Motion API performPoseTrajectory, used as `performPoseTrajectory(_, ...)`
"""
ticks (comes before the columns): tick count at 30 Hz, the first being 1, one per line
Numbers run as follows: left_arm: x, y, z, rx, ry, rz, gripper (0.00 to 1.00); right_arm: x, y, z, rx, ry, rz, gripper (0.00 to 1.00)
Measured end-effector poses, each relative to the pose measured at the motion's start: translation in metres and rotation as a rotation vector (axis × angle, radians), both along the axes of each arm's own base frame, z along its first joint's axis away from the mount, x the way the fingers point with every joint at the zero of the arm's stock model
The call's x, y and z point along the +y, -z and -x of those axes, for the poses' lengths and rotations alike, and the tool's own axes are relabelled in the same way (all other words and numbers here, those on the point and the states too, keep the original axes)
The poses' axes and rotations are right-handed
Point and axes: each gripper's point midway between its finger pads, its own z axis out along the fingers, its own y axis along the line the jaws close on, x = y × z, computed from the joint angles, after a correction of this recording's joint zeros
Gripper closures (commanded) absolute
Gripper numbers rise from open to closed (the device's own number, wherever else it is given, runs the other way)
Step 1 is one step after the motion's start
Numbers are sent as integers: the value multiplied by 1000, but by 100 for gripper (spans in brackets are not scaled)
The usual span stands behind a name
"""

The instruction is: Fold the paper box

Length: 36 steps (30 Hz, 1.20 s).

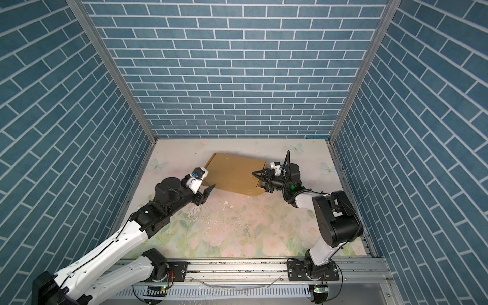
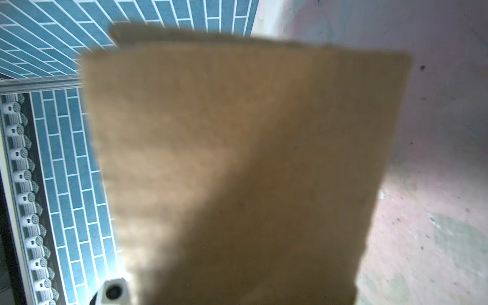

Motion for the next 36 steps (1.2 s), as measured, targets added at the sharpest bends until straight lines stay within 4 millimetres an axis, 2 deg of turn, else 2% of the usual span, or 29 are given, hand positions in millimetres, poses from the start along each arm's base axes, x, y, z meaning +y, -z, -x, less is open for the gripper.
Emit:
performPoseTrajectory(3, -15, 3, 15, -89, 103, -173, 22, -3, -5, 3, 39, 11, -23, 50)
performPoseTrajectory(6, -24, 4, 21, -195, 174, -338, 21, -4, -5, 8, 90, 15, -41, 50)
performPoseTrajectory(10, -30, 18, 16, -297, 231, -557, 21, -6, -10, 15, 120, 18, -59, 50)
performPoseTrajectory(16, -38, 40, 7, -350, 301, -742, 21, -5, -25, 25, 125, -1, -79, 50)
performPoseTrajectory(19, -41, 45, 1, -388, 320, -810, 24, -4, -28, 30, 131, -13, -76, 51)
performPoseTrajectory(24, -50, 37, -13, -530, 309, -881, 29, 4, -25, 43, 158, -63, -72, 51)
performPoseTrajectory(27, -50, 40, -15, -572, 306, -912, 30, 6, -23, 48, 184, -70, -73, 52)
performPoseTrajectory(32, -50, 39, -16, -593, 308, -939, 38, 7, -27, 50, 189, -70, -81, 52)
performPoseTrajectory(36, -49, 43, -15, -564, 323, -949, 45, 7, -27, 50, 198, -72, -84, 42)
